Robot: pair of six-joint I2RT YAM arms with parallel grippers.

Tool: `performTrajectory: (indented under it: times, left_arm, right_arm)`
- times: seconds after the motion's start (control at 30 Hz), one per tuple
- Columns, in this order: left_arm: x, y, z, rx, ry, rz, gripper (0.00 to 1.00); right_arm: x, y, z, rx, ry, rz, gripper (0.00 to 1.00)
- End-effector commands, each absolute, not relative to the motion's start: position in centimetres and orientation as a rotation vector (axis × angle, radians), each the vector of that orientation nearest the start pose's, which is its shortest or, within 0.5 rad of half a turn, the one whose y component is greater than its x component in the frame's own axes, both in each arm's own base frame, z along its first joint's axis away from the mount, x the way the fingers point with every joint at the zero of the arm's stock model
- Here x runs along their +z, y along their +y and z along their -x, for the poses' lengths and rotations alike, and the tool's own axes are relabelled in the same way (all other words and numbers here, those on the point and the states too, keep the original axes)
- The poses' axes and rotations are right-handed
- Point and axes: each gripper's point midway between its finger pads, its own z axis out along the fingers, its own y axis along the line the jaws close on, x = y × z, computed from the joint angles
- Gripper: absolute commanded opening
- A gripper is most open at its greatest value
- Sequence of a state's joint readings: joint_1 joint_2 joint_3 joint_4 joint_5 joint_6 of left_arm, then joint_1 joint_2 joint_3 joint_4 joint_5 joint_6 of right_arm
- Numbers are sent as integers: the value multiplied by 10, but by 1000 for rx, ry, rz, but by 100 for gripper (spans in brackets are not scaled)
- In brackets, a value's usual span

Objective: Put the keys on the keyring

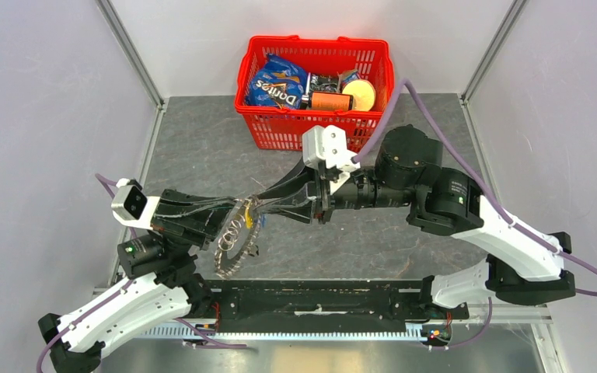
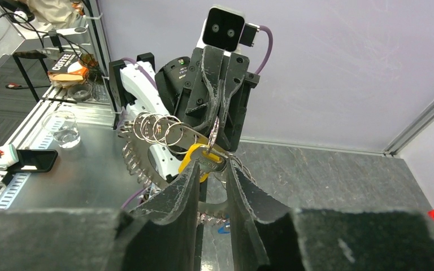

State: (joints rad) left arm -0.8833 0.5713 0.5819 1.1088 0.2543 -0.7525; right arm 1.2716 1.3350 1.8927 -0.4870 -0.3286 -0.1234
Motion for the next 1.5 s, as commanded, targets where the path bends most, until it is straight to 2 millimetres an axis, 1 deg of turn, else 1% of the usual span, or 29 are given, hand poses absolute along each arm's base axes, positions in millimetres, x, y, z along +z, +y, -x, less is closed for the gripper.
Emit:
performTrajectory:
  times: [0.0,0.5,0.7,0.8,0.83,0.9,0.97,1.23,1.47]
  left_arm:
    - [528,-167,-50,-1679,426,-269,2]
    - [526,-169,-51,-1676,431,-273,2]
    - [526,-168,-51,-1676,430,-272,2]
    - [526,-167,-49,-1675,425,-272,2]
    - [526,-167,-49,-1676,426,-273,2]
    - [527,-166,-49,-1676,422,-273,2]
    - [528,-165,-48,-1676,418,-274,2]
    - [530,-163,-45,-1679,406,-275,2]
    - [531,-160,-45,-1674,399,-269,2]
  right_arm:
    - [550,375,-57,1189,980,1207,30]
    - [557,380,-54,1228,959,1196,27]
    - [558,383,-54,1235,956,1191,22]
    - [558,385,-55,1235,960,1191,17]
    - [557,386,-55,1236,961,1190,14]
    - [557,386,-56,1236,966,1188,4]
    - [556,387,-57,1233,973,1187,0]
    - [551,388,-59,1227,991,1187,0]
    - [546,385,-58,1228,996,1191,0]
